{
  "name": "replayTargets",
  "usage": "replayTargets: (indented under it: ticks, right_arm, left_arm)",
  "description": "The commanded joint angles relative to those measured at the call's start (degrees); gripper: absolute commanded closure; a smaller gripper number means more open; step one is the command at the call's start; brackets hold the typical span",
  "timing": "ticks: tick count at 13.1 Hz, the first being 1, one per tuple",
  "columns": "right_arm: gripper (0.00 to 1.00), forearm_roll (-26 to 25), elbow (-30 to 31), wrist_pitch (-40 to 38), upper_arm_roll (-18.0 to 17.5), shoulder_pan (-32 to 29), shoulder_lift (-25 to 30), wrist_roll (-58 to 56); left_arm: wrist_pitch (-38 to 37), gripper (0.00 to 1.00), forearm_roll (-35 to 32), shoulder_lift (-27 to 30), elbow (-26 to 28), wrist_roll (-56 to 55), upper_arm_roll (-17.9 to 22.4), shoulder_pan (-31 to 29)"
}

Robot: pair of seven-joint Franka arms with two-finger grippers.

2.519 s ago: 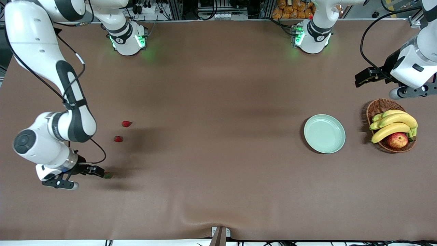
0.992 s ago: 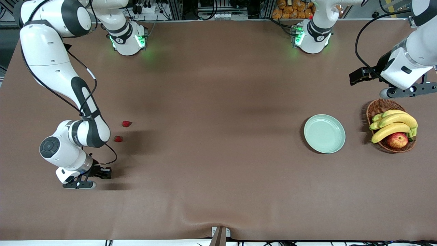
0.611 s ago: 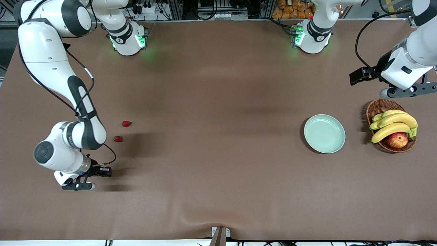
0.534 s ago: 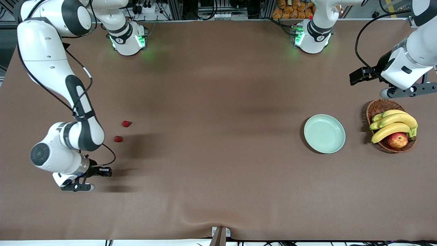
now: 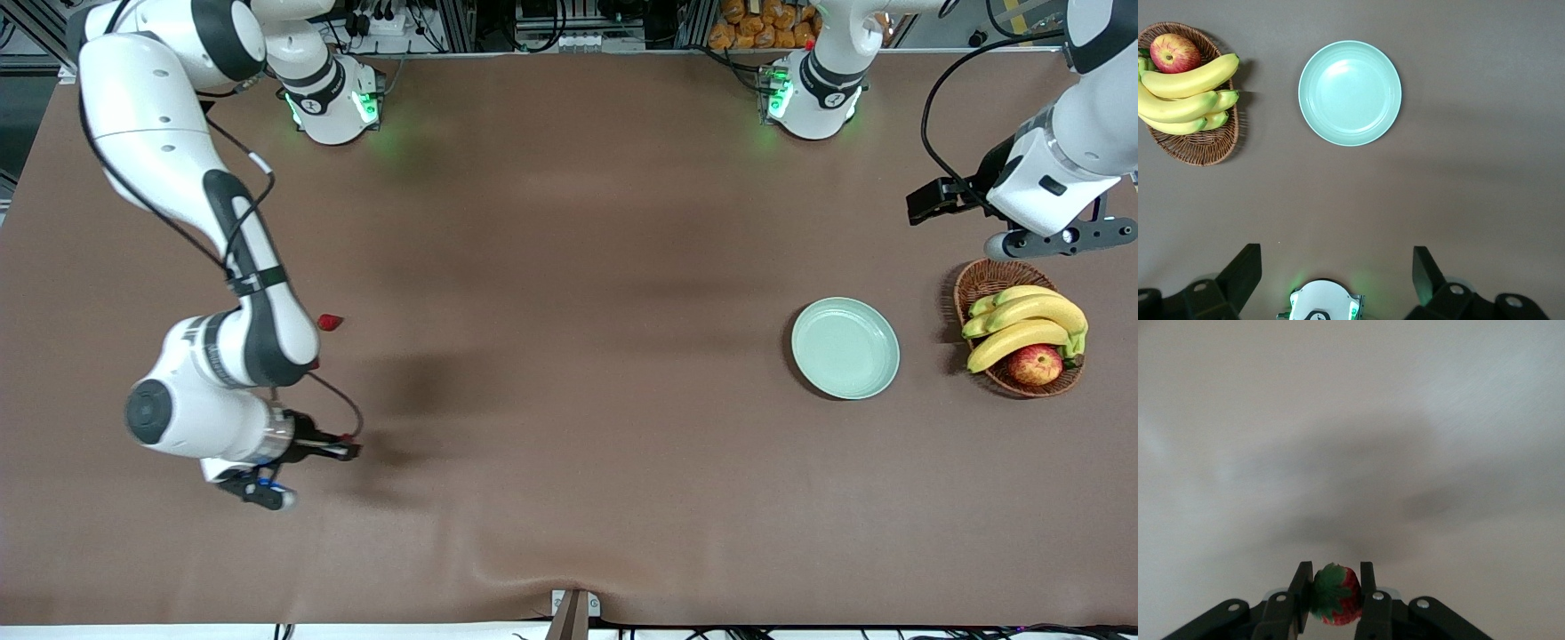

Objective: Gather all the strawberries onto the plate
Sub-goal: 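Carry the strawberry to mid-table and release it with the right gripper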

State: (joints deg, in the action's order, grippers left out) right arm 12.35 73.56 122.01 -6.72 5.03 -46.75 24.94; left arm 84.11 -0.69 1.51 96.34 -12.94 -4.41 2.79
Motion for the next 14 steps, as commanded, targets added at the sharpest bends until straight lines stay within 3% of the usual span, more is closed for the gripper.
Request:
replayTargets:
  ticks: [1,5,9,14]
  right_arm:
    - [1.00,0.3,-1.4,0.2,-6.0,-0.6,0.2,12.2]
    - [1.00,0.4,-1.4,7.4,-10.7,3.7,-0.1,28.4]
    - [1.00,0.4,-1.1,16.4,-10.7,13.3,-1.2,41.0]
    - [1.00,0.4,-0.8,24.7,-10.6,23.4,-5.2,52.8]
  left_arm:
    - [0.9,0.00,0.3,1.9,2.0,0.4,-0.3,-0.2]
    - [0.7,0.00,0.3,1.9,2.3,-0.7,-2.6,-0.6]
    - [0.3,0.00,0.3,3.2,3.4,-0.8,-4.1,-0.6]
    - [0.4,0.00,0.3,3.1,4.2,-4.2,-8.9,-0.5]
